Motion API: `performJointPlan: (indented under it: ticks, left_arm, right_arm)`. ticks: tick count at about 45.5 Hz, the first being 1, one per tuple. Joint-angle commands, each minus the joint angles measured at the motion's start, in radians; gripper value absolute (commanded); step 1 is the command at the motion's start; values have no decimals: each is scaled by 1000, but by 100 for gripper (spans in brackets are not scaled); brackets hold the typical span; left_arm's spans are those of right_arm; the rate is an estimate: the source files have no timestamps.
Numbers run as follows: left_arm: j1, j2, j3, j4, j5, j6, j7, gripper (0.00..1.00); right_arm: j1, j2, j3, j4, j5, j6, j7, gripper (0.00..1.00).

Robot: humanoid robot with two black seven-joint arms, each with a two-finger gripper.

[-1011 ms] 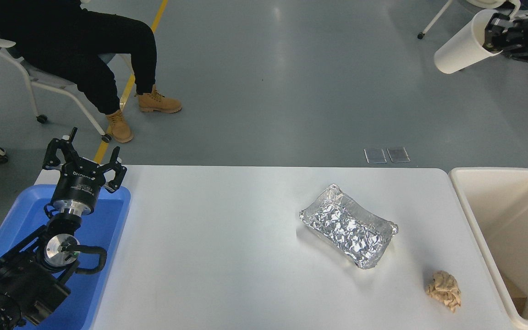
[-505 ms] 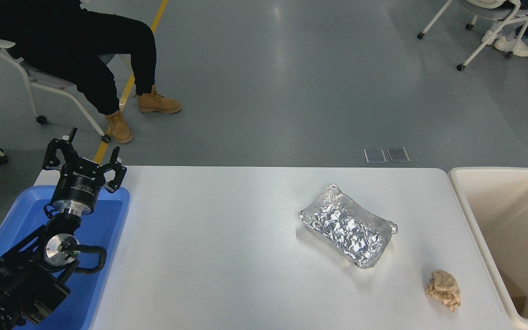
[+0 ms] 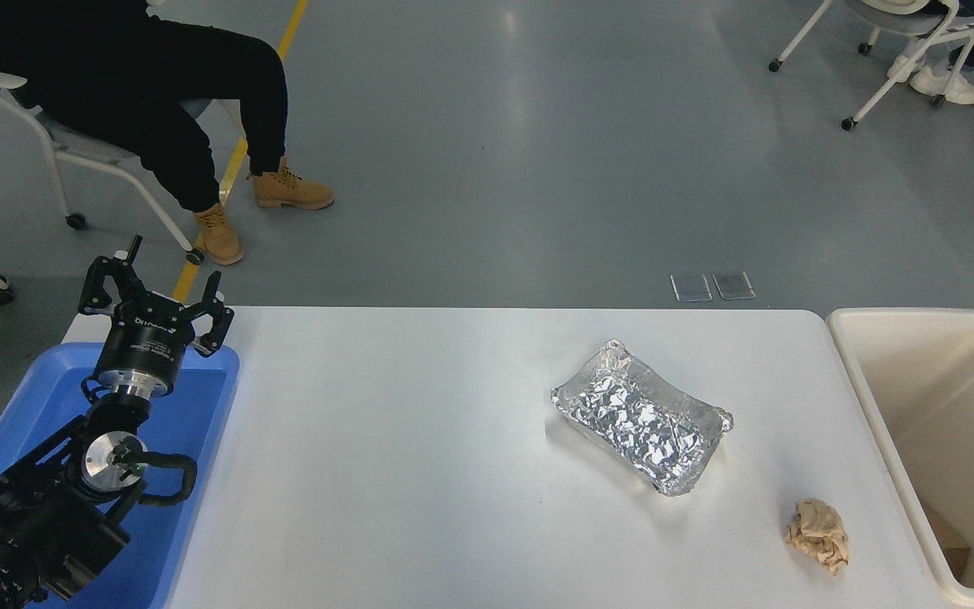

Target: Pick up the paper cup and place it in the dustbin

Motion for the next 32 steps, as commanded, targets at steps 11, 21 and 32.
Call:
performJointPlan:
  ticks: [11, 21, 32]
  left_arm:
    - [0, 0, -1, 0, 0, 0, 0, 99]
    - [0, 0, 1, 0, 0, 0, 0, 99]
    - [0, 0, -1, 0, 0, 0, 0, 99]
  right_arm:
    - [-189, 98, 88, 0, 6, -18, 5, 0]
    - [-192, 115, 86, 0, 5, -16, 5, 0]
    - [-180, 116, 85, 0, 2, -25, 5, 100]
